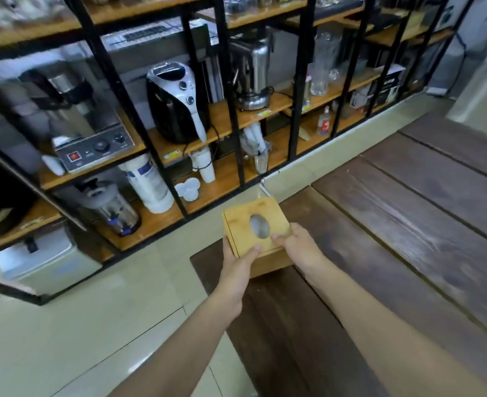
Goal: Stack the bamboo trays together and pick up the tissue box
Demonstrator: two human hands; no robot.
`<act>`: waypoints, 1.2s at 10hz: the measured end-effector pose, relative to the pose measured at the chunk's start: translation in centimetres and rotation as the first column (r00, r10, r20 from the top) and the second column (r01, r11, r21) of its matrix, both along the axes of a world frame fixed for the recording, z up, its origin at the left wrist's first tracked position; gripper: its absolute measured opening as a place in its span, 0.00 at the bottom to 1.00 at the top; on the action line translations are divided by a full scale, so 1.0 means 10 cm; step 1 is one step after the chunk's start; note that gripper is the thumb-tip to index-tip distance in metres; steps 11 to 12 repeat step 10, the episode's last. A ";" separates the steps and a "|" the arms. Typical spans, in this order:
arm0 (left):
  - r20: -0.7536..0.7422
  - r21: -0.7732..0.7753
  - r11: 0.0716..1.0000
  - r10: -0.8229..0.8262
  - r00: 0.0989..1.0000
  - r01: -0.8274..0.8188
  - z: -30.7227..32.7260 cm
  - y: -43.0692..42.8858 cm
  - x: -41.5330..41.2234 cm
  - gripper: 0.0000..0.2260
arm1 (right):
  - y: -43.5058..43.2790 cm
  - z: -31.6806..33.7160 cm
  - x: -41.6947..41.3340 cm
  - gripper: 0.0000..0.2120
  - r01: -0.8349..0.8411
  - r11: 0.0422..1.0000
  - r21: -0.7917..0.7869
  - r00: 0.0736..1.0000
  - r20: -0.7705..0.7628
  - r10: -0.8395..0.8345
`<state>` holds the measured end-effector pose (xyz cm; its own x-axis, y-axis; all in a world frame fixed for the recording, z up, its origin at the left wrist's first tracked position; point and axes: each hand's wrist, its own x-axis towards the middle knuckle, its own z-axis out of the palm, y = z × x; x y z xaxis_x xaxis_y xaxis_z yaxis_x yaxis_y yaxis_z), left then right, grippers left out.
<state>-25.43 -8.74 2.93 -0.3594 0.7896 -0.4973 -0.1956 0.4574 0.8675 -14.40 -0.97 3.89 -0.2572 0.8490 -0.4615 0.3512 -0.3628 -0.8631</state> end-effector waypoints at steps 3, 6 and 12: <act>0.026 0.068 0.992 0.109 0.994 -0.110 -0.09 -0.47 -0.15 0.35 | -0.28 -0.11 -0.32 0.24 -0.162 0.986 -0.040 0.983 0.082 0.165; 0.022 0.031 0.989 0.146 0.989 -0.147 -0.12 -0.45 -0.17 0.37 | -0.30 -0.11 -0.29 0.13 -0.191 0.982 -0.003 0.979 0.073 0.191; -0.831 0.067 0.923 -0.158 0.533 0.379 0.36 0.04 -0.42 0.31 | -0.09 0.37 0.03 0.28 -0.442 0.893 0.082 0.791 0.504 0.346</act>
